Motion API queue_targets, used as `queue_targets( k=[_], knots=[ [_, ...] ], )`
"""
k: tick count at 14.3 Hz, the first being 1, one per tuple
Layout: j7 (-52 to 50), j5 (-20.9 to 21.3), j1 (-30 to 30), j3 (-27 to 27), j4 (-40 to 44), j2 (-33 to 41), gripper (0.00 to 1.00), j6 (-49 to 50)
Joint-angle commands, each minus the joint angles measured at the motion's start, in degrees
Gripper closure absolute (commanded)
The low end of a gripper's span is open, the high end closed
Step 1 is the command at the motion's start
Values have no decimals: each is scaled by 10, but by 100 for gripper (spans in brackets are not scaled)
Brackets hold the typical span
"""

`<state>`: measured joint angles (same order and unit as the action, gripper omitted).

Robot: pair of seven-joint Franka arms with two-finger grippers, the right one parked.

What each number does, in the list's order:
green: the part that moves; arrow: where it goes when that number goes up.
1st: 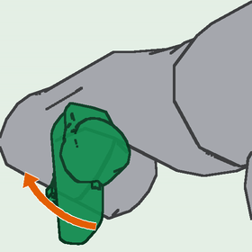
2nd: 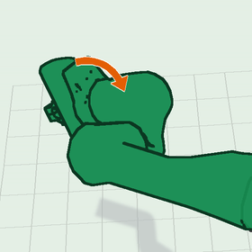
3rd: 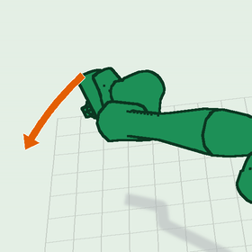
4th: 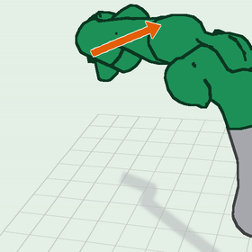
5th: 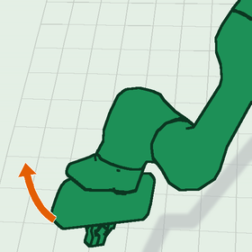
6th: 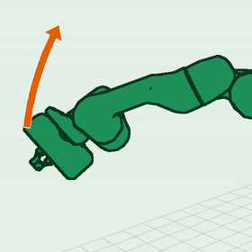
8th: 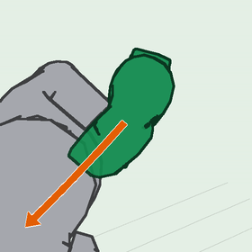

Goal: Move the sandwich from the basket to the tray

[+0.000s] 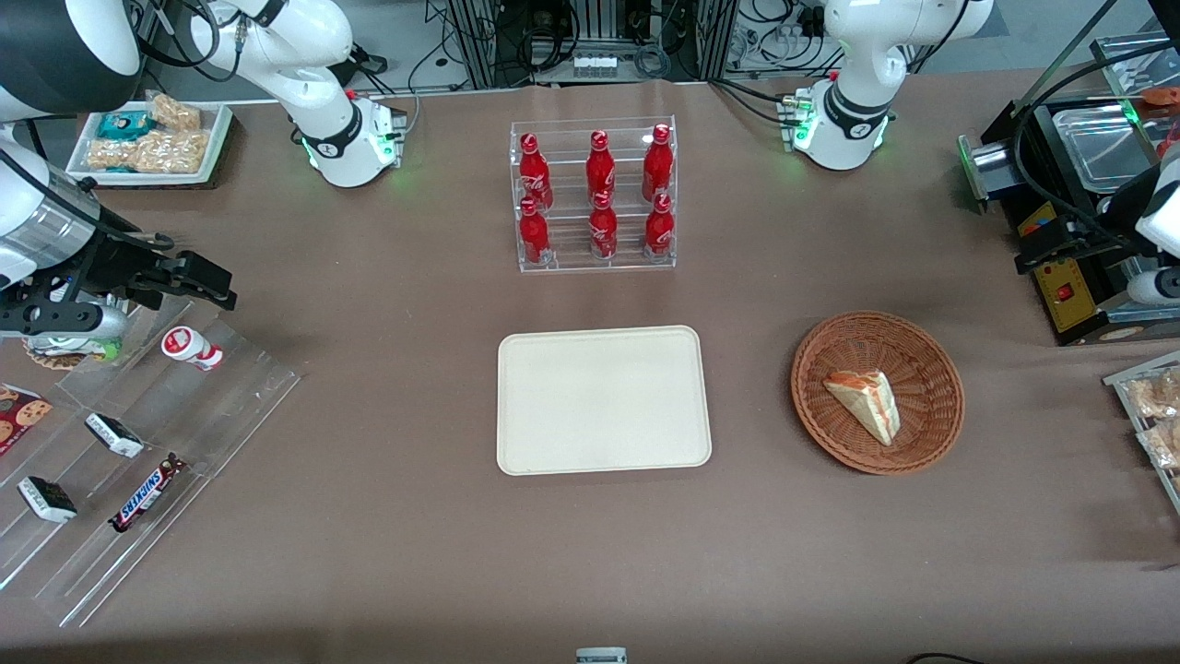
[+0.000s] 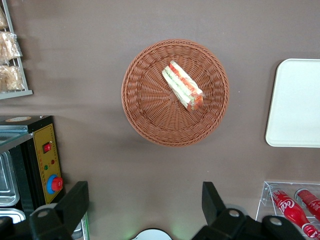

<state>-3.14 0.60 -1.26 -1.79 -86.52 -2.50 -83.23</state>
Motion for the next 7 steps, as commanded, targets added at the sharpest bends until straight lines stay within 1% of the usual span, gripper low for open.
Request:
queue_targets(
  k=[1,4,5,7],
  knots=[
    [9,3,-2,-7,7,-5,0,-3],
    [2,5,-5,-6,-10,-32,0,-22],
    [-2,6,-8,-5,-35,-43,0,-37],
    [-60,6,-11,-1,-113,-49,0,-124]
  ],
)
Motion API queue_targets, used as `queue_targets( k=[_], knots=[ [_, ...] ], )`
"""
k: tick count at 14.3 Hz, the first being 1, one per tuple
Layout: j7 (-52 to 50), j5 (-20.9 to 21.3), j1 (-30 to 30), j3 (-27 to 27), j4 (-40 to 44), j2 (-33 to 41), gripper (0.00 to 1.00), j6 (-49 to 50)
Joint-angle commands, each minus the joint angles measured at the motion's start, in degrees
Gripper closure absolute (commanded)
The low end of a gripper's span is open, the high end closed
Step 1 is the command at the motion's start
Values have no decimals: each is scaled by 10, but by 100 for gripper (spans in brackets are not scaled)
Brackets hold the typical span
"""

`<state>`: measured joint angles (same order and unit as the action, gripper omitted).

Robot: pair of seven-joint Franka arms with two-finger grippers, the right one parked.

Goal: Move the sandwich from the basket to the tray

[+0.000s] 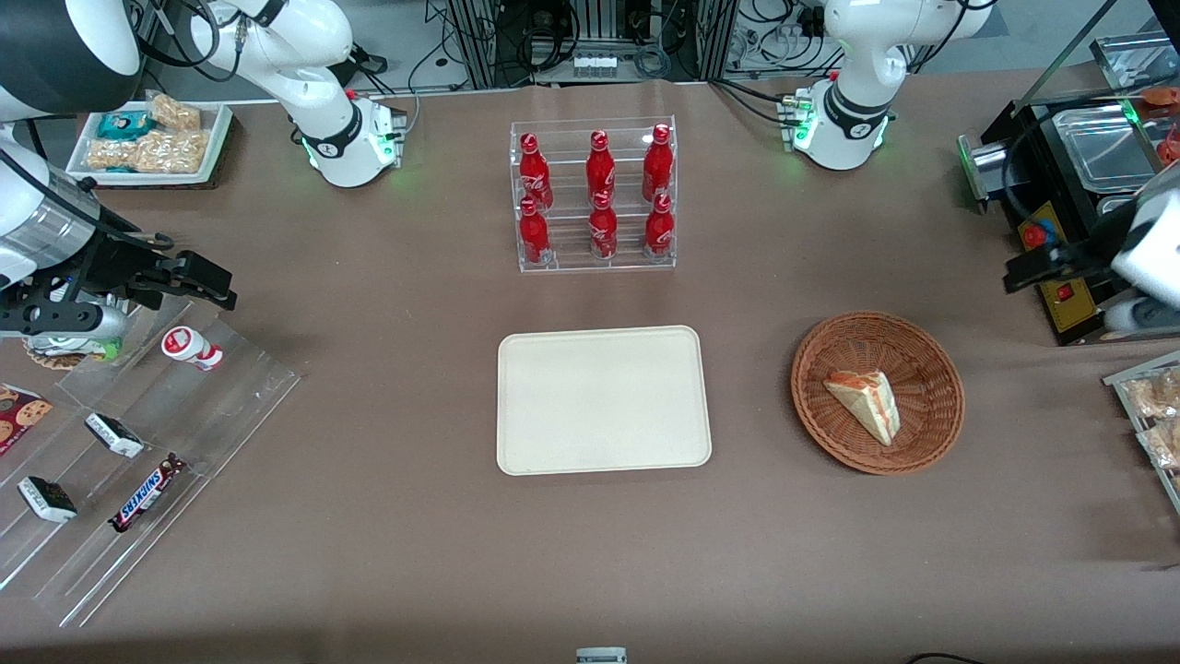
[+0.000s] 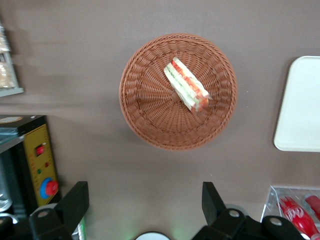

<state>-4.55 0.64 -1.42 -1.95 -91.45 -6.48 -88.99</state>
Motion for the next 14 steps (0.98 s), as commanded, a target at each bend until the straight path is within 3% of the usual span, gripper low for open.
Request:
queue_targets(
  k=[1,7,11,14],
  knots=[
    [-94,7,-16,5,-96,-19,0,-127],
    [-395,6,-66,7,-152,-99,0,-290],
    [-394,7,-66,7,-246,-113,0,-405],
    [-394,7,-66,7,-248,-149,3,-426]
  ],
)
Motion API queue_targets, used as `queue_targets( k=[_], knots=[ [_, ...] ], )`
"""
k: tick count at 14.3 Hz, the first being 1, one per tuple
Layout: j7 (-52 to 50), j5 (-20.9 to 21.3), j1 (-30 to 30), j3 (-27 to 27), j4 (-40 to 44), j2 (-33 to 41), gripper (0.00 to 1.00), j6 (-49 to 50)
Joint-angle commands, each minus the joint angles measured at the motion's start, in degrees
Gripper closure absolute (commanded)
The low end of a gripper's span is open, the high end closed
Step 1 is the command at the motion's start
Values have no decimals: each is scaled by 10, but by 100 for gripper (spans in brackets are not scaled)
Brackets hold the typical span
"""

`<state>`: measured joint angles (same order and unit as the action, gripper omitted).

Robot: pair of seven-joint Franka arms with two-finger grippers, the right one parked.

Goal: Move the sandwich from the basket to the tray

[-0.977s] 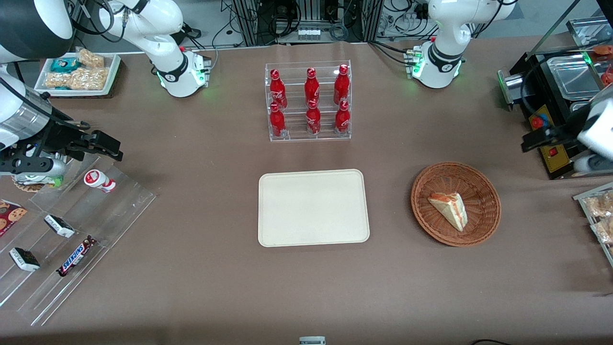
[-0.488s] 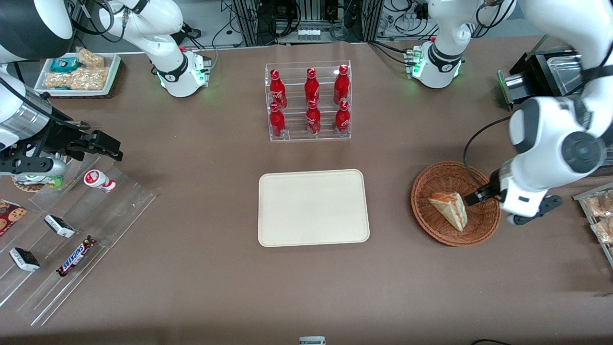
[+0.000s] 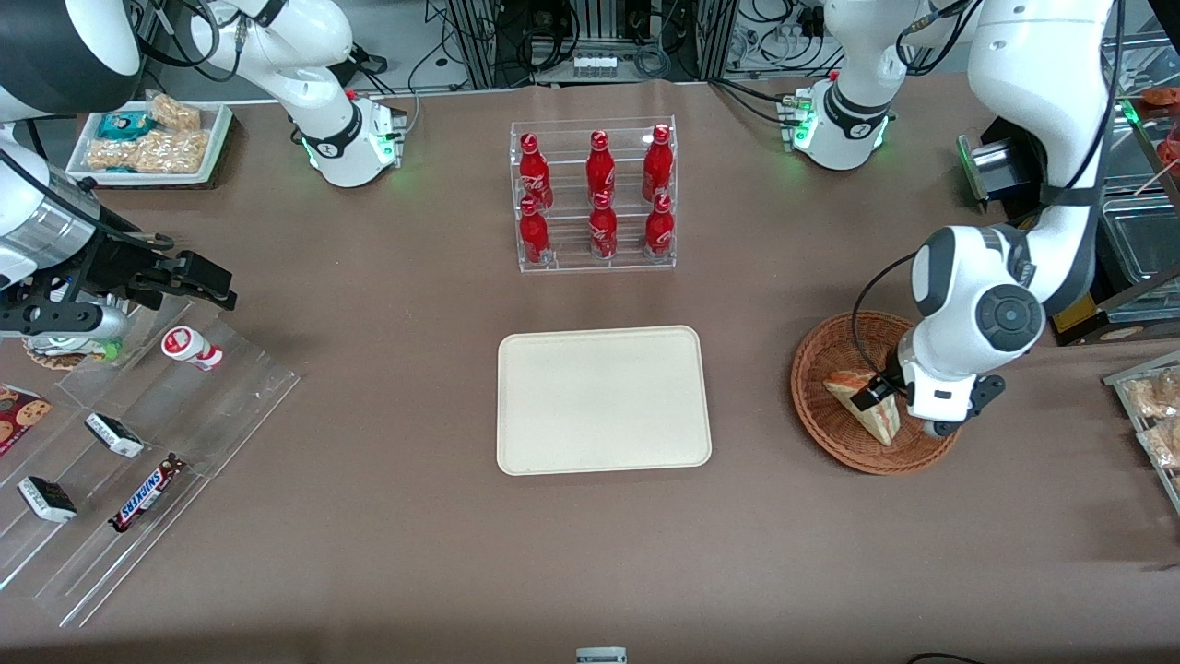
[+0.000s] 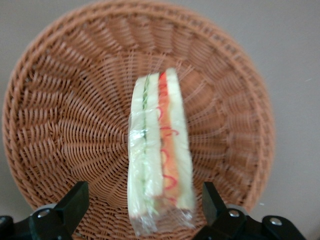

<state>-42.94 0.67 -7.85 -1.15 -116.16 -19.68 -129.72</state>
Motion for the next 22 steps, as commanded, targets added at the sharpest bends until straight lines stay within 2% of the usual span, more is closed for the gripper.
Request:
queue_targets(
  k=[1,2,3,8,12,14,16,18,20,22],
  knots=[
    [-14,6,-2,-1,1,-25,32,-32],
    [-3,6,-1,-1,12,-27,92,-30],
    [5,6,-1,0,29,-28,100,-19],
    [10,3,-4,11,119,1,100,101],
    [-53,1,-14,99,259,6,100,260],
    [-80,37,-64,130,276,-13,100,247],
    [-86,59,-133,131,293,-51,100,188],
    [-88,81,-190,130,312,-94,92,156],
    [-96,102,-244,128,348,-146,93,147],
    [-101,119,-255,127,350,-164,94,129]
  ],
)
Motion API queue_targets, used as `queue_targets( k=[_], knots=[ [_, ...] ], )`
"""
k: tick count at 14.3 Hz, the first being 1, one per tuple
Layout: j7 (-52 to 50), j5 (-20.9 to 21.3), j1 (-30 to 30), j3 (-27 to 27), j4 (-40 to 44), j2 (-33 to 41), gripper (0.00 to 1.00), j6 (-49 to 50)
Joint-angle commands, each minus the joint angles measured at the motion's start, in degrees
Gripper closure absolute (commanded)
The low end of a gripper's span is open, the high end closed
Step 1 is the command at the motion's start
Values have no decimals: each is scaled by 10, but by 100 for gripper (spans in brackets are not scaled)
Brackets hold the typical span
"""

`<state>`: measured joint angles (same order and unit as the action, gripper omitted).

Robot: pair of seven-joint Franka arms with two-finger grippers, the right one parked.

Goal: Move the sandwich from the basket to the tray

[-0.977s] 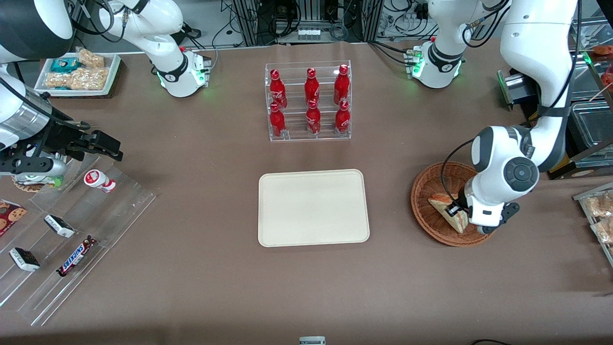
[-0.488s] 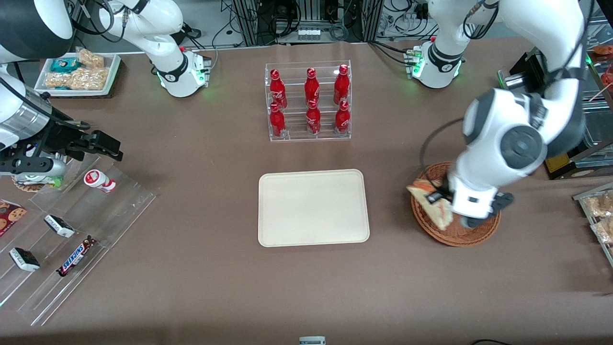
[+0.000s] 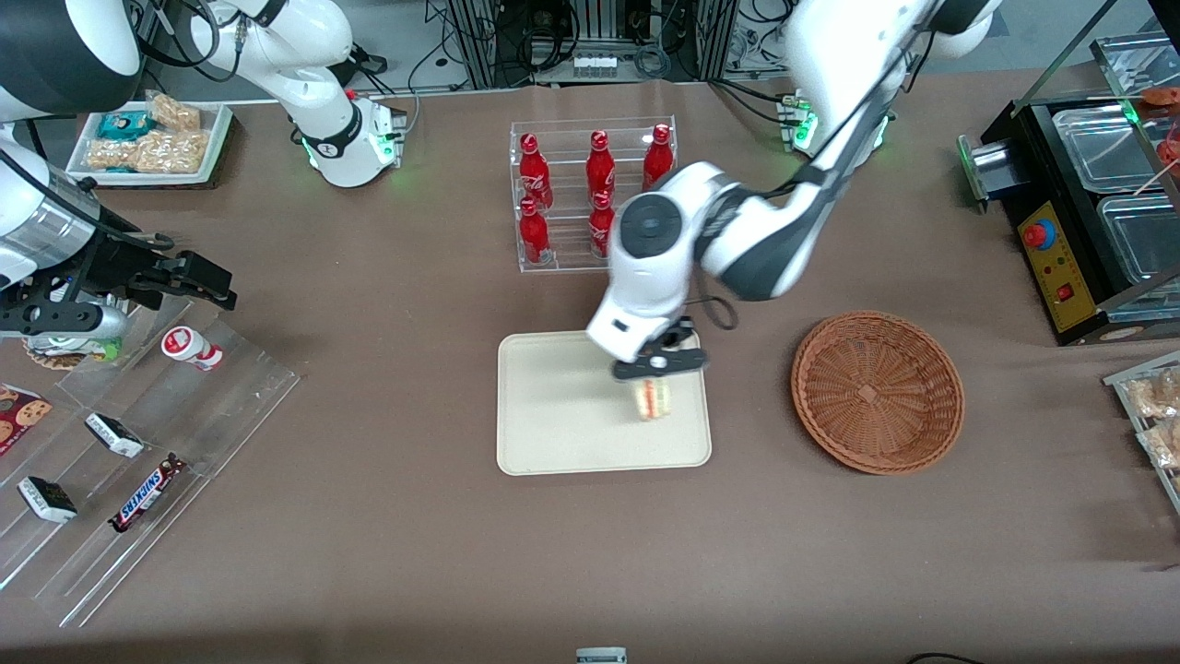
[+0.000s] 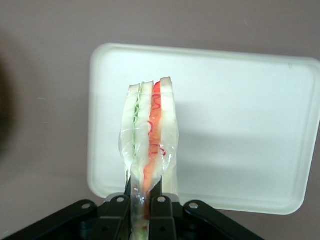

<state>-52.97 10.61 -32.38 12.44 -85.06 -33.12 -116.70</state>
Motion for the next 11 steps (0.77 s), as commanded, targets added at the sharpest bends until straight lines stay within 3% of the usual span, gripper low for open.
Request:
queue_targets(
  k=[1,4,5,6,7,8,11],
  knots=[
    [3,34,-14,-8,35,-41,94,-25],
    [-1,98,-36,-8,28,-68,93,-56],
    [-1,100,-38,-8,24,-73,84,-61],
    [-1,94,-37,-8,24,-81,54,-66],
    [-1,98,-40,-8,24,-85,11,-66],
    [-2,106,-51,-8,24,-85,0,-67],
    [-49,106,-45,-8,23,-70,0,-62]
  ],
)
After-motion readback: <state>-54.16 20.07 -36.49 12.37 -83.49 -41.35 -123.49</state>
